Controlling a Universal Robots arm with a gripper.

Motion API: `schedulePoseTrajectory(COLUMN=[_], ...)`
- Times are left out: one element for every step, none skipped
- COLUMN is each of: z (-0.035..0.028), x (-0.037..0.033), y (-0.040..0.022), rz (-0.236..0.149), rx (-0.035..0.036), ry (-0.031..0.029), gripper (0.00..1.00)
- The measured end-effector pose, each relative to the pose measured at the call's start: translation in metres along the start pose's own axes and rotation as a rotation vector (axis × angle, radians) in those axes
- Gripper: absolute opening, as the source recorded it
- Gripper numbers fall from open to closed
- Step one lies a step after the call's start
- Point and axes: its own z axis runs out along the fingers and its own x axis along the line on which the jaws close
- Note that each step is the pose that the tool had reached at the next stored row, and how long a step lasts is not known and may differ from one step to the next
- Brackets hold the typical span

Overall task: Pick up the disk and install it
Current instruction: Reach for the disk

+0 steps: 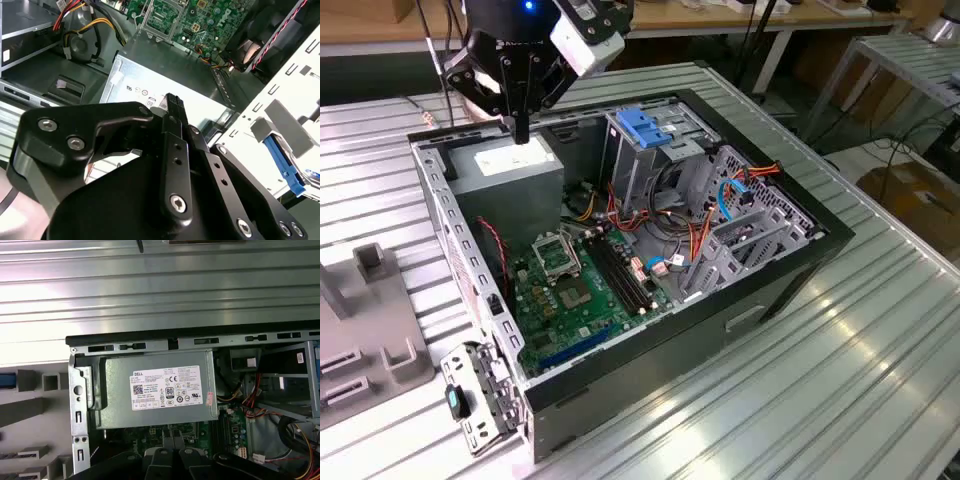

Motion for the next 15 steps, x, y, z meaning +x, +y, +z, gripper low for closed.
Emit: schedulePoseTrajectory(z=[0.0,0.0,0.0,0.0,0.0,0.0,0.0,0.0,0.0,0.0,0.0,0.0,0.0,0.0,-0.0001], x=[0.0,0.0,0.0,0.0,0.0,0.0002,0.0007,0.0008,0.0007,0.0008,0.0008,0.0008,0.0013,0.0023,0.0037], y=[0.0,0.0,0.0,0.0,0.0,0.0,0.0,-0.0001,-0.0001,-0.0001,-0.0001,-0.0001,-0.0001,-0.0002,-0.0003], rz=[0.0,0.0,0.0,0.0,0.0,0.0,0.0,0.0,0.0,0.0,0.0,0.0,0.0,0.0,0.0], rx=[0.0,0.0,0.0,-0.0001,0.0,0.0,0.0001,0.0,0.0,0.0,0.0,0.0,-0.0001,-0.0001,0.0], ry=[0.0,0.0,0.0,0.0,0.0,0.0,0.0,0.0,0.0,0.0,0.0,0.0,0.0,0.0,0.0], gripper=[0.11,0.11,0.11,0.11,0.11,0.11,0.11,0.11,0.11,0.11,0.11,0.11,0.11,0.11,0.11])
